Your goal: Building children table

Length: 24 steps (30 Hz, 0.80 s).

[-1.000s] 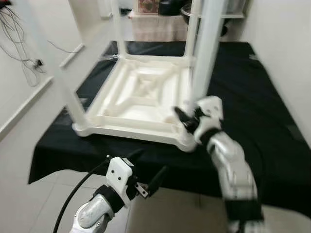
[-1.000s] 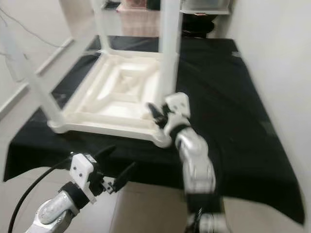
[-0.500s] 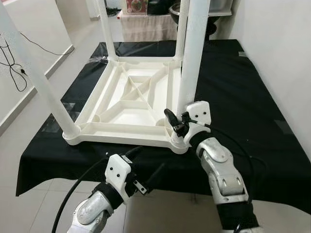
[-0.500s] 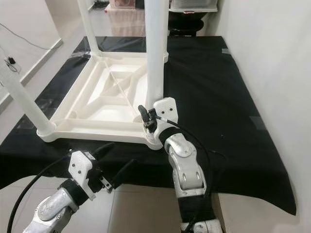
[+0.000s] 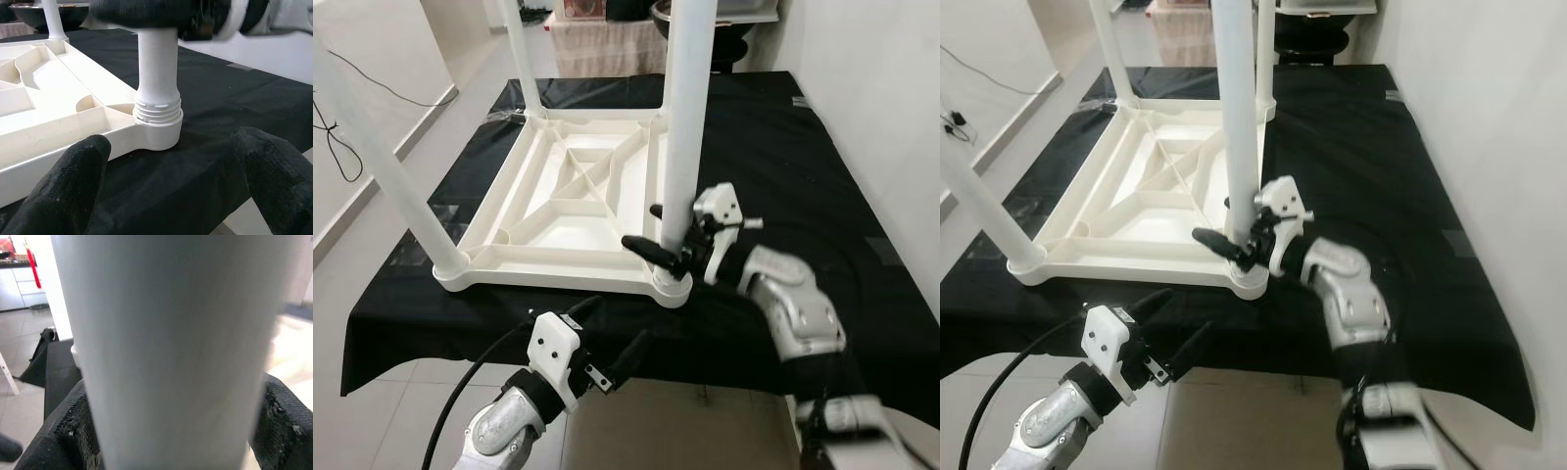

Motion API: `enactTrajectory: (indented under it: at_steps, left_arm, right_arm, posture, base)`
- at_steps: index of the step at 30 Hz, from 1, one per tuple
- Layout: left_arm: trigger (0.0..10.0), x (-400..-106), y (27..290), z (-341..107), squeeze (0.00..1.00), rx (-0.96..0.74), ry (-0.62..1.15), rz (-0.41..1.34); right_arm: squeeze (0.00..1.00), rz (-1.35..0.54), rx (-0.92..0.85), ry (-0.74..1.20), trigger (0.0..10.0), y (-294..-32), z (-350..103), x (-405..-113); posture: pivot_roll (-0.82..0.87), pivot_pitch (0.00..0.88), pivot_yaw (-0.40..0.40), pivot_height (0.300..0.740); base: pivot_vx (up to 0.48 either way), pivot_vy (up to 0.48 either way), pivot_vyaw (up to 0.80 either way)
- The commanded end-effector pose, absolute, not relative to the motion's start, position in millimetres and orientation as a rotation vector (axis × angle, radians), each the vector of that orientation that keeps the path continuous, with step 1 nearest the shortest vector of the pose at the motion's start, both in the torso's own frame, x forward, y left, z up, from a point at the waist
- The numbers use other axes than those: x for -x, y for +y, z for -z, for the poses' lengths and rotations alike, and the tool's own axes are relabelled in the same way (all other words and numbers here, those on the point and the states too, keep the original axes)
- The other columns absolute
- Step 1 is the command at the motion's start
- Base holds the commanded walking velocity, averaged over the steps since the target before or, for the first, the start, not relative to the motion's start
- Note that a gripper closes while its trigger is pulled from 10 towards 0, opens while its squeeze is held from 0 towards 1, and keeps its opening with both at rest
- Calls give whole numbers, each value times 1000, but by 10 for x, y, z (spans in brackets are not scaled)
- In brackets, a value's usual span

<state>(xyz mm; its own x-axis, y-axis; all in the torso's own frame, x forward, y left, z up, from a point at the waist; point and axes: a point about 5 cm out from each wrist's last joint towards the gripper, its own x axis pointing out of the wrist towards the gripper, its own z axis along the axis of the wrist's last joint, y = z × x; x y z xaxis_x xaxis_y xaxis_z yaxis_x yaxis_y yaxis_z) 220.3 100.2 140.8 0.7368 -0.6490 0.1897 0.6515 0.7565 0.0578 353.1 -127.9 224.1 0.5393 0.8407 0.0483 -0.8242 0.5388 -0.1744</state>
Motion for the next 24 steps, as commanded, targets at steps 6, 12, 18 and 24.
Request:
enactTrajectory:
  at_steps: [6,12,18,24]
  left_arm:
    - [10000,-2170,1003,-1383,0,9,-190,705]
    - [10000,-2166,1005,-1389,0,10,-190,700]
    - [10000,-2176,1008,-1389,0,11,-189,701]
    - [10000,-2182,1011,-1388,0,12,-189,701]
  right_arm:
    - [0,-1069,133,-120,7725,-1227,-2274,-3642]
    - [0,-1174,122,-74,0,-1345,-2252,-3606]
    - [0,-1237,124,-36,0,-1439,-2177,-3548]
    - [0,-1174,126,-51,0,-1514,-2110,-3548]
  posture:
    - [-17,149,7,740]
    - [-18,157,8,740]
    - [-24,157,13,740]
    - [-26,157,12,740]
  base:
    - [0,0,0]
    - [0,0,0]
    - [0,0,0]
    - [0,0,0]
